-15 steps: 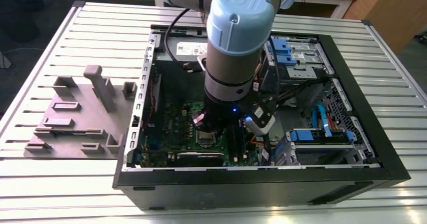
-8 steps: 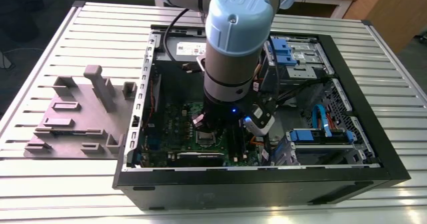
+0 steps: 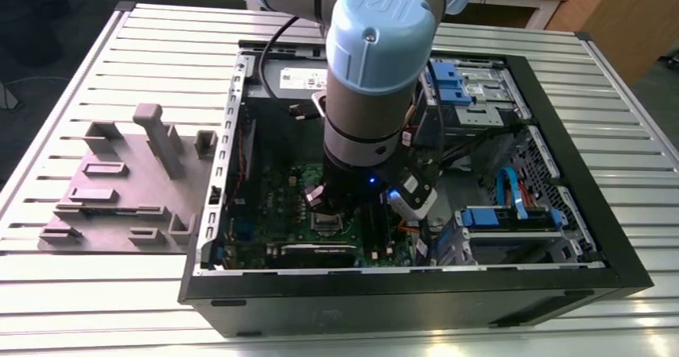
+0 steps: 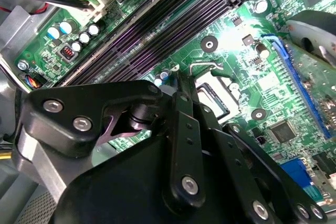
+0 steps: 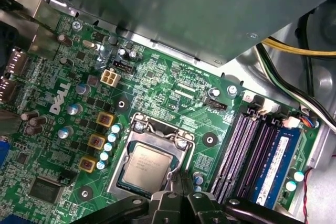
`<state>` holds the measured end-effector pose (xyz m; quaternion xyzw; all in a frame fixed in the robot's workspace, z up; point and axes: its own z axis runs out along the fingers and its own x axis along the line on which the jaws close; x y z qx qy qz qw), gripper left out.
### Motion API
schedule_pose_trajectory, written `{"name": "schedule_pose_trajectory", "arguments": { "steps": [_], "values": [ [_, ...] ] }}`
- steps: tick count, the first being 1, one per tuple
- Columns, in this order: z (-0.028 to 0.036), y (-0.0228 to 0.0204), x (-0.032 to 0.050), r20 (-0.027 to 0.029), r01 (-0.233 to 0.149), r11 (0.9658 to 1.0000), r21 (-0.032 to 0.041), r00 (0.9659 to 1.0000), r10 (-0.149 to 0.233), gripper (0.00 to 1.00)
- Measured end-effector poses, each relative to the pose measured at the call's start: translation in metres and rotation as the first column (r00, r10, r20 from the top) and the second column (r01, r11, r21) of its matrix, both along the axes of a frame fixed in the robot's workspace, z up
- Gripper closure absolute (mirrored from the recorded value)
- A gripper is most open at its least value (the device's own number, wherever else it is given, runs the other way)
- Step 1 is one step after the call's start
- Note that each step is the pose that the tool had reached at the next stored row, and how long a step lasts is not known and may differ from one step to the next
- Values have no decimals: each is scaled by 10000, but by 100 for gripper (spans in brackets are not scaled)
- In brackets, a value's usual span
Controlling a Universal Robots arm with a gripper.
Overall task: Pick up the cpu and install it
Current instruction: 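Install the first cpu locking lever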
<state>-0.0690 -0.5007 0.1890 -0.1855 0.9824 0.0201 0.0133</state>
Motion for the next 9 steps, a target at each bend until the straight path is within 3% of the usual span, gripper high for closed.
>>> {"name": "schedule_pose_trajectory", "arguments": {
  "steps": [9],
  "values": [
    [0,-8,8,0,-11,10000,74,10000,11,90]
  ]
}}
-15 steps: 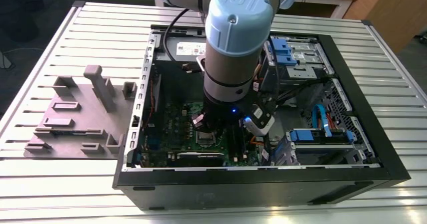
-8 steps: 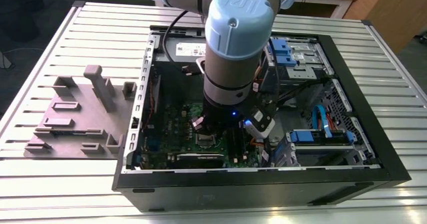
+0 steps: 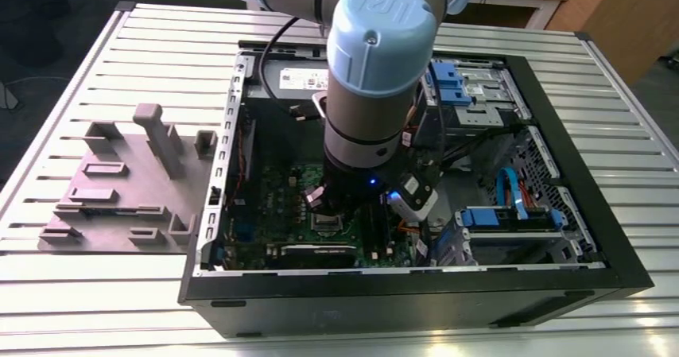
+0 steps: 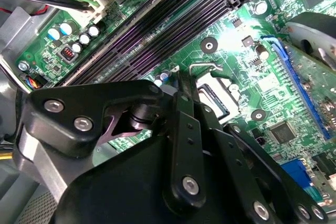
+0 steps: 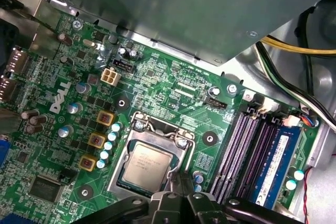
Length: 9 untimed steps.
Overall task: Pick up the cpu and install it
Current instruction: 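Install the first cpu locking lever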
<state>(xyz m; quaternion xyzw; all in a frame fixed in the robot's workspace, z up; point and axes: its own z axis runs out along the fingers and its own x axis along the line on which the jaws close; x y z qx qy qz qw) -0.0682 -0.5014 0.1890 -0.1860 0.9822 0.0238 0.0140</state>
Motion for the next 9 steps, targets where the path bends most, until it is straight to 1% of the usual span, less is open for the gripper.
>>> {"name": "schedule_pose_trajectory", "arguments": {
  "steps": [5,7,9],
  "values": [
    [9,0,5,0,-6,10000,20,10000,6,90],
    [32,3,6,8,-7,10000,44,10000,6,90],
    [72,0,5,1,-9,10000,29,10000,9,90]
  ]
}}
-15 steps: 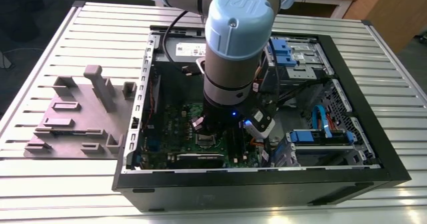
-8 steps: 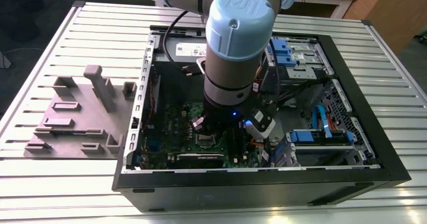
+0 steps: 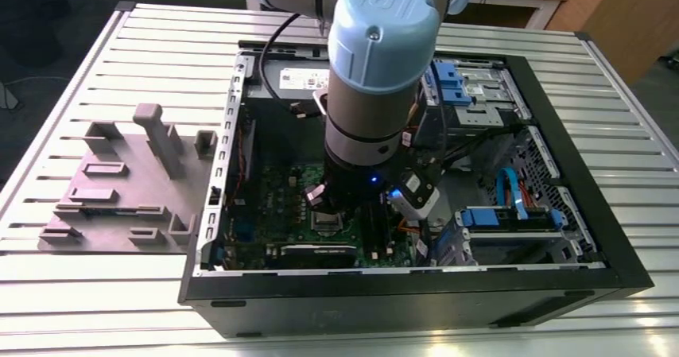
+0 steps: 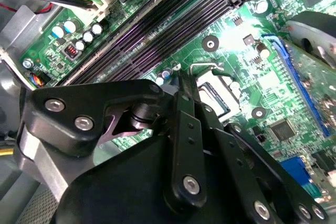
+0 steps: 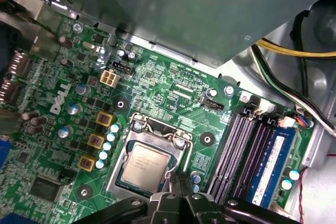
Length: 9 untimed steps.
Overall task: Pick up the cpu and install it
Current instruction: 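Install the first cpu locking lever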
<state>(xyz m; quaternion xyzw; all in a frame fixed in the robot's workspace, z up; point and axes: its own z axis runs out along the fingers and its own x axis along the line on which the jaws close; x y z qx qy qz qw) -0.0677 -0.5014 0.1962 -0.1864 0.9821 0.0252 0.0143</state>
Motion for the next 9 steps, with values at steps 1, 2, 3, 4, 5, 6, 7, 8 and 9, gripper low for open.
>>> {"name": "schedule_pose_trajectory", "arguments": {
  "steps": [1,2,3,4,5,6,7,8,9],
  "values": [
    [17,0,0,1,-1,10000,2,10000,1,90],
    [36,0,0,1,-1,10000,2,10000,1,90],
    [55,0,0,1,-1,10000,4,10000,1,90],
    [74,-1,0,0,-1,10000,2,10000,1,90],
    [91,-1,0,1,-1,10000,3,10000,1,90],
    [101,-1,0,0,-2,10000,2,10000,2,90],
    [103,0,0,0,-2,10000,2,10000,2,90],
    [102,0,0,1,-2,10000,3,10000,2,90],
    [103,0,0,1,-1,10000,4,10000,1,90]
  ]
}}
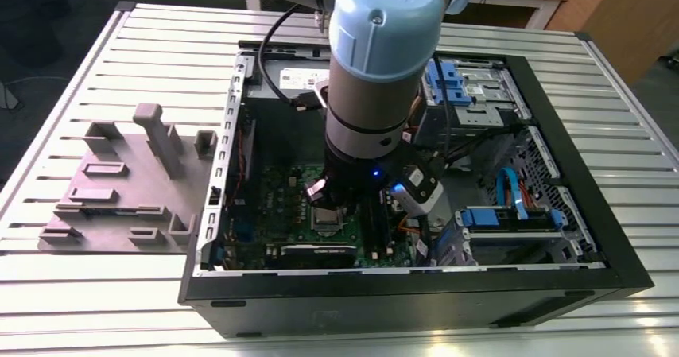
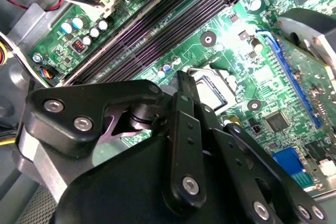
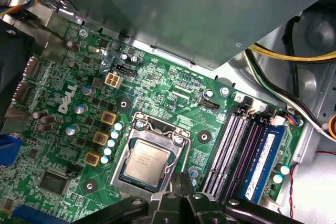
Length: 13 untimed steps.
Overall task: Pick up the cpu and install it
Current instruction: 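Install the first cpu locking lever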
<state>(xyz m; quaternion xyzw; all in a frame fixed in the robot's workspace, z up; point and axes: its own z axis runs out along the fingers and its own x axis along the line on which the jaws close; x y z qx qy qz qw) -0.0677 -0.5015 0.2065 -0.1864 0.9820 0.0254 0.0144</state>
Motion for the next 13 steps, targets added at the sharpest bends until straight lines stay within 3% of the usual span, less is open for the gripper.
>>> {"name": "schedule_pose_trajectory", "arguments": {
  "steps": [13],
  "values": [
    [24,0,0,-1,0,10000,-2,10000,0,90]
  ]
}}
